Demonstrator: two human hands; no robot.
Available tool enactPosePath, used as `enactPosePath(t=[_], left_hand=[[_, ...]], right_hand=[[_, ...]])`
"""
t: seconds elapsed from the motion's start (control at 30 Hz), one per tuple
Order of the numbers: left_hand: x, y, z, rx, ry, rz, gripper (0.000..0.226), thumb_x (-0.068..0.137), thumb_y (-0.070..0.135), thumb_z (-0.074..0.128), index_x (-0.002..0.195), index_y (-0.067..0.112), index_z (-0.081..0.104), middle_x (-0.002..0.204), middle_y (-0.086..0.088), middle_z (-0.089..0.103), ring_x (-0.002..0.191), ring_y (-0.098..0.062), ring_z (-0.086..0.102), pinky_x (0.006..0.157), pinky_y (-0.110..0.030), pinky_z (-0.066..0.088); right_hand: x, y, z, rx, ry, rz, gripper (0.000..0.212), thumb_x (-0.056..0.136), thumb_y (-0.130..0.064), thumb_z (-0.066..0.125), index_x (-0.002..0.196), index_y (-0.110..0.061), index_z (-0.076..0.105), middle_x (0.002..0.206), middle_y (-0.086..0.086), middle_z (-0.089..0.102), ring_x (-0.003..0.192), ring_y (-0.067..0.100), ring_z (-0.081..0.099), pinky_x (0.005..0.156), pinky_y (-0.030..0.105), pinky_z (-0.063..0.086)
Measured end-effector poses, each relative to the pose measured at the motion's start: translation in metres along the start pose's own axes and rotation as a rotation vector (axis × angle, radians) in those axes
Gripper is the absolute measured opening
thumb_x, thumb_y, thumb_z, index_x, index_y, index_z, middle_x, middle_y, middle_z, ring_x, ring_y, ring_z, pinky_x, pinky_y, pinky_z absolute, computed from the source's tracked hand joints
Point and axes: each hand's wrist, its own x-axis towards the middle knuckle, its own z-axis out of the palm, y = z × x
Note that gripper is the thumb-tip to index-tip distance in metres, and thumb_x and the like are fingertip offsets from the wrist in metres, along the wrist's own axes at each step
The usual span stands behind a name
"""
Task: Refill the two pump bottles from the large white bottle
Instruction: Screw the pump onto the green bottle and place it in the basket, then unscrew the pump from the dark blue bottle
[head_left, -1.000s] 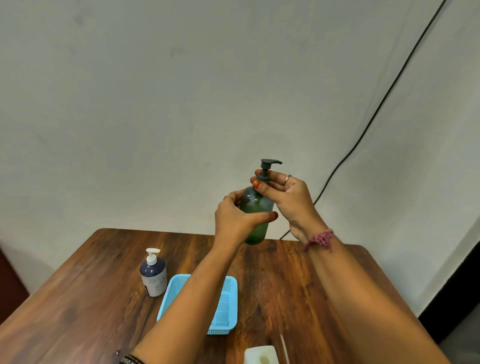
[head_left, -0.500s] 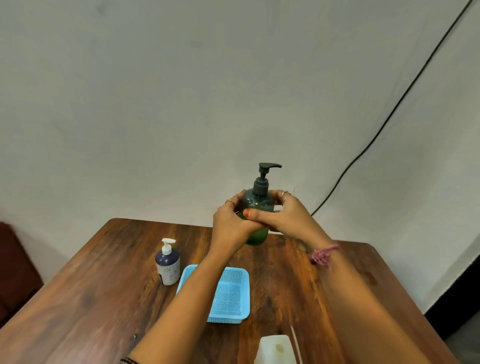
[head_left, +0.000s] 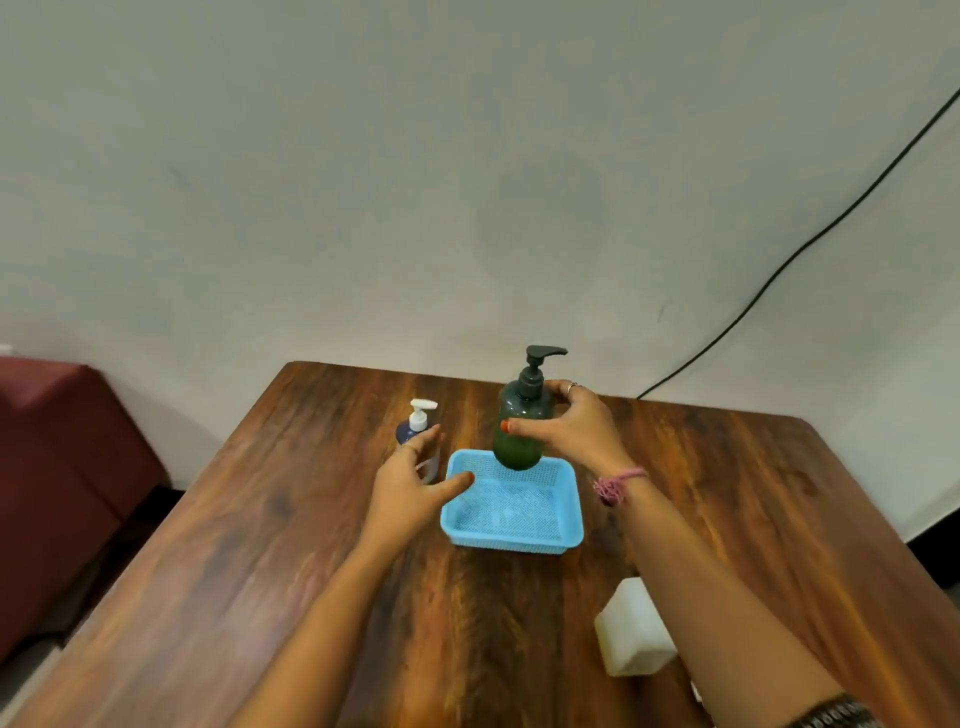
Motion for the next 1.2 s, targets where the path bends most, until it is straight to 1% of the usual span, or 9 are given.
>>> enactPosePath(t=[0.1,0.17,0.4,0.63,0.8,0.9,1.07,1.13,1.2], left_hand=[[-0.009,-0.034,-0.023,-0.023,-0.009,-0.086,0.055,0.081,0.015,0.073,0.132,0.010,0.053,0.126,-0.003,0.061,0.103,-0.006,0.061,0.082,-0.012,0.049],[-0.013,-0.054,-0.035,-0.046,-0.030,-0.153,0.048,0.083,0.011,0.070,0.128,0.010,0.056,0.119,-0.002,0.064,0.097,-0.004,0.062,0.075,-0.009,0.049],[-0.015,-0.091,-0.057,-0.074,-0.039,-0.249,0.032,0.083,0.008,0.070,0.112,0.017,0.061,0.106,-0.002,0.068,0.093,-0.011,0.065,0.075,-0.017,0.052],[0.001,-0.108,-0.062,-0.099,-0.065,-0.288,0.029,0.082,0.007,0.070,0.102,0.026,0.061,0.106,-0.002,0.069,0.096,-0.015,0.067,0.085,-0.029,0.055],[0.021,-0.116,-0.056,-0.075,-0.104,-0.306,0.028,0.084,0.008,0.068,0.103,0.027,0.059,0.107,-0.001,0.068,0.096,-0.012,0.065,0.083,-0.026,0.055],[0.040,-0.122,-0.047,-0.052,-0.115,-0.319,0.039,0.083,0.008,0.070,0.120,0.014,0.057,0.111,-0.002,0.064,0.097,-0.011,0.063,0.077,-0.017,0.051],[0.085,-0.128,-0.025,0.088,-0.073,-0.323,0.081,0.073,0.019,0.080,0.141,0.007,0.037,0.135,-0.010,0.051,0.119,-0.022,0.053,0.099,-0.037,0.047],[0.104,-0.127,-0.018,0.126,-0.026,-0.311,0.095,0.068,0.025,0.084,0.144,0.005,0.031,0.143,-0.013,0.043,0.128,-0.026,0.046,0.102,-0.038,0.044],[0.121,-0.125,-0.011,0.119,-0.004,-0.290,0.102,0.065,0.022,0.086,0.145,0.002,0.026,0.143,-0.011,0.040,0.130,-0.024,0.043,0.100,-0.032,0.042]], right_hand=[[0.002,0.020,0.031,0.002,0.009,0.073,0.057,0.063,-0.024,0.087,0.115,-0.017,0.062,0.109,-0.003,0.064,0.099,0.014,0.059,0.075,0.017,0.047],[0.003,0.036,0.052,0.023,-0.001,0.129,0.057,0.064,-0.020,0.086,0.115,-0.014,0.062,0.110,-0.001,0.065,0.100,0.016,0.060,0.081,0.022,0.048],[0.009,0.079,0.107,-0.010,0.015,0.288,0.065,0.065,-0.023,0.085,0.122,-0.011,0.058,0.122,0.005,0.061,0.109,0.022,0.058,0.088,0.030,0.048],[0.018,0.099,0.128,0.015,-0.002,0.360,0.071,0.068,-0.016,0.083,0.131,-0.007,0.051,0.131,0.009,0.057,0.118,0.026,0.054,0.098,0.034,0.044],[0.024,0.106,0.137,-0.008,-0.032,0.320,0.067,0.067,-0.016,0.084,0.126,-0.008,0.054,0.127,0.008,0.058,0.114,0.024,0.054,0.098,0.034,0.043],[0.029,0.111,0.138,-0.041,-0.047,0.318,0.072,0.065,-0.020,0.085,0.128,-0.010,0.052,0.130,0.008,0.055,0.116,0.024,0.053,0.100,0.037,0.044],[0.028,0.116,0.135,-0.071,-0.091,0.312,0.084,0.063,-0.021,0.086,0.135,-0.012,0.044,0.134,0.006,0.051,0.120,0.023,0.050,0.101,0.035,0.042],[0.021,0.117,0.133,-0.069,-0.077,0.305,0.086,0.063,-0.020,0.086,0.137,-0.012,0.041,0.134,0.005,0.049,0.121,0.022,0.049,0.102,0.034,0.041],[0.011,0.119,0.131,-0.064,-0.034,0.307,0.085,0.066,-0.018,0.084,0.138,-0.011,0.040,0.131,0.003,0.048,0.120,0.019,0.048,0.098,0.028,0.041]])
